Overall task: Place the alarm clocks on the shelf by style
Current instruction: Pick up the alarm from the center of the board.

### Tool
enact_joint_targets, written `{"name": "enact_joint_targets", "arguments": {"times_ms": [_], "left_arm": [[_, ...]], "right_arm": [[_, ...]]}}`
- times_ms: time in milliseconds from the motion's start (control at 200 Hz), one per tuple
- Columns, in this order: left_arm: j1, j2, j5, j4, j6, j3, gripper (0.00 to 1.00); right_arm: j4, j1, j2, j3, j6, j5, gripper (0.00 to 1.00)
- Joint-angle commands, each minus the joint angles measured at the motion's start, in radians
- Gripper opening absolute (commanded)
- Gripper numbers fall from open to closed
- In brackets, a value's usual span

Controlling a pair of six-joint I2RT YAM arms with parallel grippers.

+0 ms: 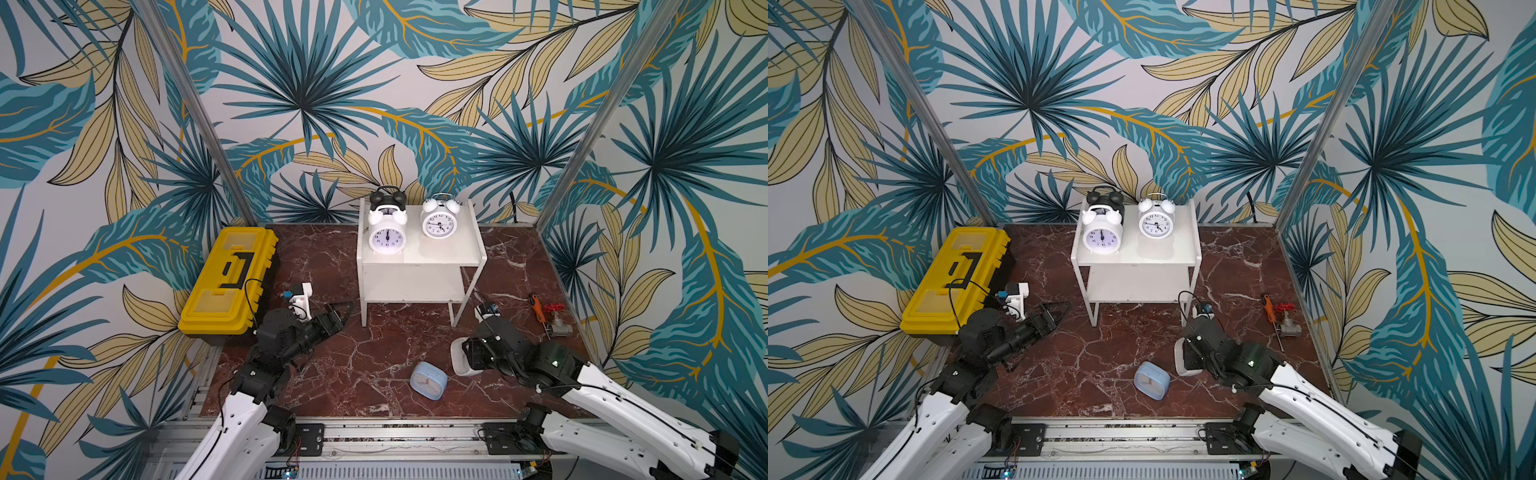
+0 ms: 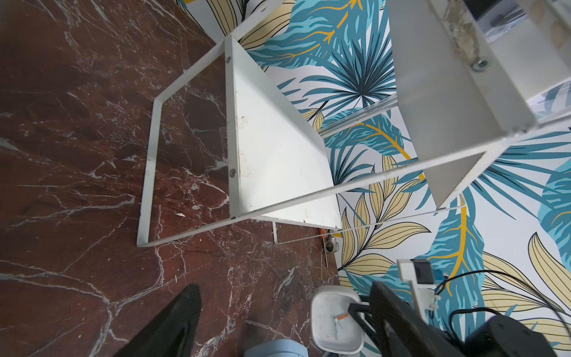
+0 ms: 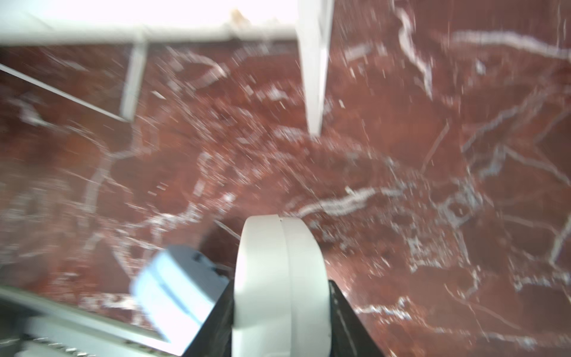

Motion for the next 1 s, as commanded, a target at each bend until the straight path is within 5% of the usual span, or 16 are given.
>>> {"name": "enact_joint_targets", "arguments": {"times_ms": [0,280,676,992], "left_arm": [[0.011,0.024,0.001,-0.032,0.044,0.036,0.87],[0.012,0.034,0.112,0.107,-0.016,-0.007,0.88],[-0.064,0.123,0.386,0.787,-0.301,-0.165,0.93],[-0.091,0.109,0.321,0.753,-0.250,-0.160,0.94]], "right_arm": [[0.060,-0.002,-0.022,0.042,-0.074,-0.060,0.18],[0.339,-0.004,-0.042,0.030,-0.023,-0.307,0.15],[1.184,-0.077,0.184,-0.087,0.320,-0.615,0.15],[1.416,-0.090,0.307,-0.091,0.460,-0.746,0.15]]}}
